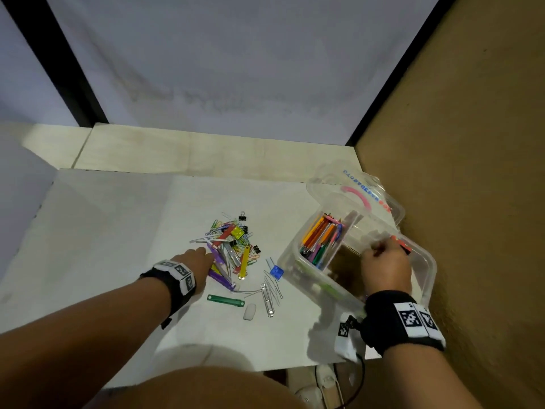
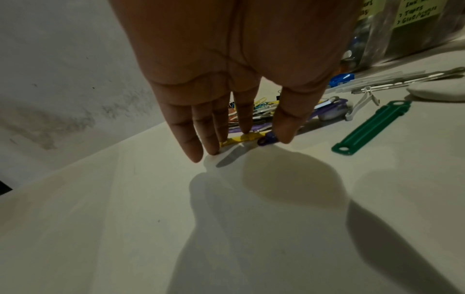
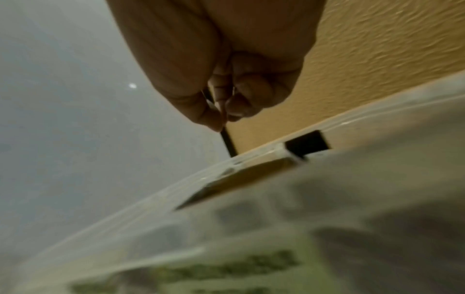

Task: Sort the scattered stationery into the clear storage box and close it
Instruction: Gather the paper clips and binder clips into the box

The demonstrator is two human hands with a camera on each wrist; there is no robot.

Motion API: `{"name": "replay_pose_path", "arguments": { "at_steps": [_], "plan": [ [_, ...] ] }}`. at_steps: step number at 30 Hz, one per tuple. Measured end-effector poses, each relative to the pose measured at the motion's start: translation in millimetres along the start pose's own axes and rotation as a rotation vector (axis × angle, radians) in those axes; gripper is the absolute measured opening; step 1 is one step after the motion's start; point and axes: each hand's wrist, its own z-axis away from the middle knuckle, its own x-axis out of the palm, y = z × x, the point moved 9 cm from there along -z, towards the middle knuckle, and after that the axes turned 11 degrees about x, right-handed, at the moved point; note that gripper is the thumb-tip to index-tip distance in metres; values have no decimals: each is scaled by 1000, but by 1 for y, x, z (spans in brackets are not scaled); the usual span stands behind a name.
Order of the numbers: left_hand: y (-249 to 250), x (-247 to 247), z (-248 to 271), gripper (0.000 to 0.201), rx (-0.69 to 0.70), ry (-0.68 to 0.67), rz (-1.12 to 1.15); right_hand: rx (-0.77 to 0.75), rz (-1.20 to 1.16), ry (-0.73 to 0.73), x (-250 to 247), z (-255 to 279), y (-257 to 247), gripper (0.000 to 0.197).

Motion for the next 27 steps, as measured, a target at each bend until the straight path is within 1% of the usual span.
{"name": "replay_pose_path", "arguments": {
  "at_steps": [2,3,6,9,11,13,15,17,19,21,22,25,27],
  "plan": [
    [0,1,2,32,15,23,1,-159,-53,-11,4,18,-37,9],
    [0,2,2,32,20,29,3,-235,-46,-42,12,29,-52,9],
    [-2,6,5,33,13,57,12,-446,29,-208,47,72,-87,8],
    [-2,10,9,37,4,71,31,-641,156,-370,92,112,-94,12],
    [-1,12,12,39,5,75,49,-704,303,-479,126,130,-82,23],
    [3,10,15,39,30,97,41,-691,490,-557,154,136,-61,42],
    [13,5,17,41,107,152,21,-636,656,-612,174,130,-40,62],
    [30,0,18,40,243,184,-2,-547,754,-680,188,118,-20,75],
    [55,-2,20,38,406,155,-26,-510,808,-707,196,109,-8,81],
    [77,-1,23,41,522,80,-56,-517,805,-690,200,104,-6,77],
    [87,0,25,43,562,45,-75,-524,792,-681,201,103,-7,71],
    [112,3,28,48,683,-3,-138,-534,784,-659,204,100,-8,46],
    [122,10,28,50,731,-60,-189,-526,775,-643,206,97,-9,36]
  ]
}}
